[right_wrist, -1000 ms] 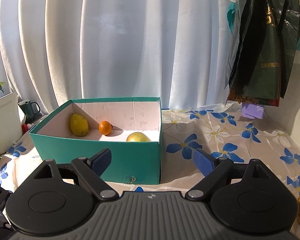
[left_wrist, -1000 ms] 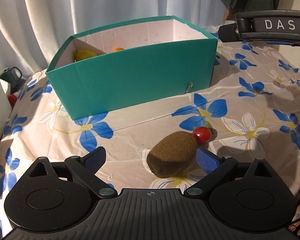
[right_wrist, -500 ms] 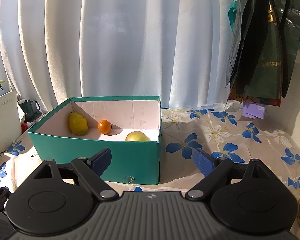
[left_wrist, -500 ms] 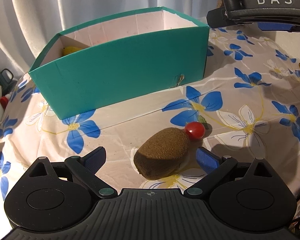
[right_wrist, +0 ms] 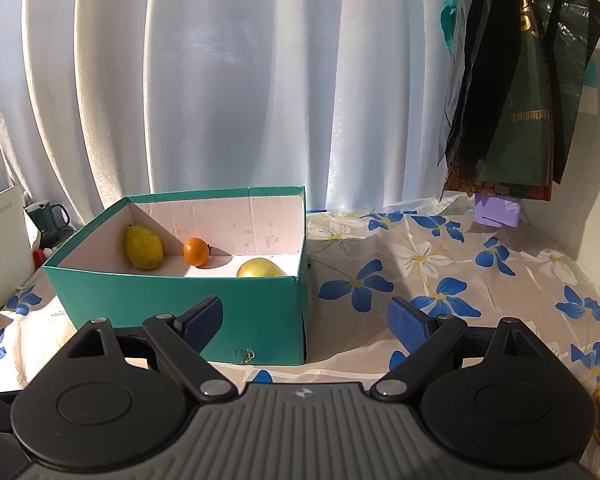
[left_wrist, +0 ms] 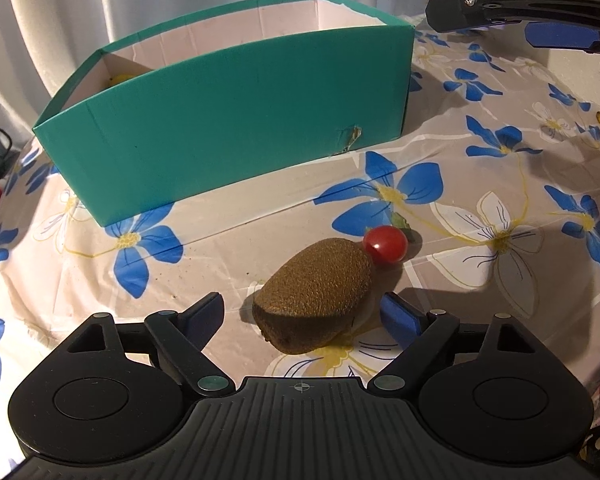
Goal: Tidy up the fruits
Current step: 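Grasp the brown kiwi on the cloth with the left tool while the right tool grasps a cherry tomato, then lift the kiwi and cherry tomato and carry both over the teal box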
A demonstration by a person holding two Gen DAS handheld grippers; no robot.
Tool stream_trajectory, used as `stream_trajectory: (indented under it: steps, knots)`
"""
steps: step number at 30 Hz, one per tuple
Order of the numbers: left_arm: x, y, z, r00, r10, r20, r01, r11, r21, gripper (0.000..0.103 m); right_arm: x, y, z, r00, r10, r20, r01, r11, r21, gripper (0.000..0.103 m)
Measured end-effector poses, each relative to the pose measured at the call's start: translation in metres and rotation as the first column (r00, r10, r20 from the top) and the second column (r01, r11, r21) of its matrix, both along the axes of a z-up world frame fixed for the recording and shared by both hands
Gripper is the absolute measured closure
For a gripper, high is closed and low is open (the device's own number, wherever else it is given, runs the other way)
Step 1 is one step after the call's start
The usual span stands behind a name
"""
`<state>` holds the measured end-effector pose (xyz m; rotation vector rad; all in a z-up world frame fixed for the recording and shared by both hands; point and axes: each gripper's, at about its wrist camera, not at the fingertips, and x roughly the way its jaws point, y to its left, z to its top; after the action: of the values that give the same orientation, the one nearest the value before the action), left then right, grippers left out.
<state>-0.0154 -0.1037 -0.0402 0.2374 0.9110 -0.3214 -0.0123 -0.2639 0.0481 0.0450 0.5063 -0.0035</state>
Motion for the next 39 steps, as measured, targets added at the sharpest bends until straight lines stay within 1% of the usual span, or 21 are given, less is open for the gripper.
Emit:
stream_trajectory:
  steps: [9,11,13,15,16,21,25,28,30,32,34,35,36,37,39]
  knots:
    - [0.005,-0.003,-0.005,1.0,-0.012,-0.009,0.012,1.0,-0.007,0.019,0.002,-0.003,-0.006,1.0,-0.01,-0.017,0.01,1.0,0.007,0.013]
    - [0.006,-0.004,-0.005,1.0,-0.018,-0.008,0.017,1.0,-0.013,0.021,0.002,-0.004,-0.007,1.0,-0.013,-0.021,0.013,1.0,0.008,0.013]
    - [0.007,-0.005,-0.005,1.0,-0.026,-0.01,0.026,0.999,-0.027,0.027,0.003,-0.005,-0.008,1.0,-0.015,-0.024,0.015,1.0,0.01,0.013]
    - [0.008,-0.005,-0.005,0.999,-0.033,-0.01,0.032,0.999,-0.033,0.029,0.003,-0.005,-0.008,1.0,-0.017,-0.025,0.017,1.0,0.011,0.013]
    - [0.008,-0.005,-0.004,0.999,-0.033,-0.008,0.032,0.999,-0.034,0.033,0.003,-0.005,-0.009,0.999,-0.017,-0.027,0.017,1.0,0.012,0.013]
    - [0.012,0.001,-0.002,0.999,-0.02,-0.03,0.018,0.997,-0.069,0.034,0.003,-0.005,-0.01,0.999,-0.017,-0.032,0.017,1.0,0.007,0.013]
    - [0.01,0.014,0.009,0.999,0.031,-0.013,-0.032,0.995,-0.091,0.034,0.001,-0.005,-0.011,0.999,-0.021,-0.04,0.021,1.0,0.0,0.013]
    - [0.009,0.031,0.024,0.996,0.093,0.01,-0.092,0.989,-0.112,0.034,-0.002,-0.004,-0.015,0.998,-0.016,-0.058,0.016,1.0,-0.01,0.013]
    - [0.007,0.045,0.036,0.989,0.147,0.031,-0.142,0.982,-0.125,0.034,-0.004,0.0,-0.02,0.997,0.002,-0.081,-0.004,1.0,-0.018,0.013]
    - [0.004,0.057,0.045,0.982,0.185,0.049,-0.178,0.976,-0.126,0.034,-0.007,0.006,-0.028,0.993,0.027,-0.111,-0.031,0.999,-0.032,0.016]
    - [0.002,0.067,0.053,0.973,0.223,0.063,-0.214,0.969,-0.125,0.034,-0.01,0.014,-0.036,0.988,0.059,-0.145,-0.065,0.997,-0.036,0.028]
    - [0.002,0.071,0.055,0.969,0.238,0.067,-0.229,0.965,-0.125,0.034,-0.011,0.019,-0.041,0.983,0.077,-0.164,-0.084,0.996,-0.031,0.03]
    - [0.001,0.075,0.057,0.965,0.253,0.068,-0.242,0.962,-0.128,0.034,-0.011,0.025,-0.046,0.978,0.098,-0.185,-0.105,0.994,-0.025,0.034]
    - [0.001,0.078,0.058,0.963,0.26,0.069,-0.25,0.959,-0.13,0.034,-0.011,0.032,-0.051,0.972,0.119,-0.204,-0.126,0.992,-0.023,0.04]
    - [0.0,0.084,0.059,0.96,0.274,0.064,-0.264,0.955,-0.134,0.034,-0.011,0.044,-0.059,0.961,0.153,-0.231,-0.164,0.986,-0.028,0.047]
